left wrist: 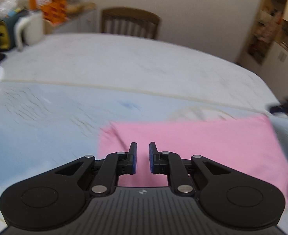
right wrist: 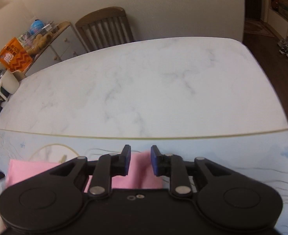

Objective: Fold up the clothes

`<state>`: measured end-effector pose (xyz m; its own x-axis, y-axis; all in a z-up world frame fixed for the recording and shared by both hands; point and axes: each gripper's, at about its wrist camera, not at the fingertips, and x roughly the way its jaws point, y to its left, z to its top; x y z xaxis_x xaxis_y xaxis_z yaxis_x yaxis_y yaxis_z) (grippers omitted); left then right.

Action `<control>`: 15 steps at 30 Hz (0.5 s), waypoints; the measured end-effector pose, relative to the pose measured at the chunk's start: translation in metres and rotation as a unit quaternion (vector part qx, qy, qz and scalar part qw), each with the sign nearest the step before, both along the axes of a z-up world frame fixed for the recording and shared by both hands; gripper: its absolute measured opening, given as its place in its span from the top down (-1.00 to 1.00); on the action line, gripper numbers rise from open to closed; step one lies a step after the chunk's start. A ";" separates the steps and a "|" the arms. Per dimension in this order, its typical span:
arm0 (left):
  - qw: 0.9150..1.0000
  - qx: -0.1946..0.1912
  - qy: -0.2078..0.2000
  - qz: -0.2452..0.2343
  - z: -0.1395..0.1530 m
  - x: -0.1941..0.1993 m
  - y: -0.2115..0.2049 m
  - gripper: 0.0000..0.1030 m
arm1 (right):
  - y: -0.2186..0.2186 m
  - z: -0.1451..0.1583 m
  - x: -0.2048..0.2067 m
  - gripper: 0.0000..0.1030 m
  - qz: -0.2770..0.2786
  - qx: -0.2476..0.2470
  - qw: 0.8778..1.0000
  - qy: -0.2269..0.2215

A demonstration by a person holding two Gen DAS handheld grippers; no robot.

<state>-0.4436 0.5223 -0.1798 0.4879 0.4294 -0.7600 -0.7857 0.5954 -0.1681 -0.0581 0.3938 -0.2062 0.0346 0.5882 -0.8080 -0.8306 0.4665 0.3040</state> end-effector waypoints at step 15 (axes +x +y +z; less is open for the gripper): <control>0.999 -0.027 0.010 -0.015 -0.008 -0.044 -0.052 0.78 | 0.000 -0.003 -0.033 -1.00 0.073 -0.035 0.993 -0.081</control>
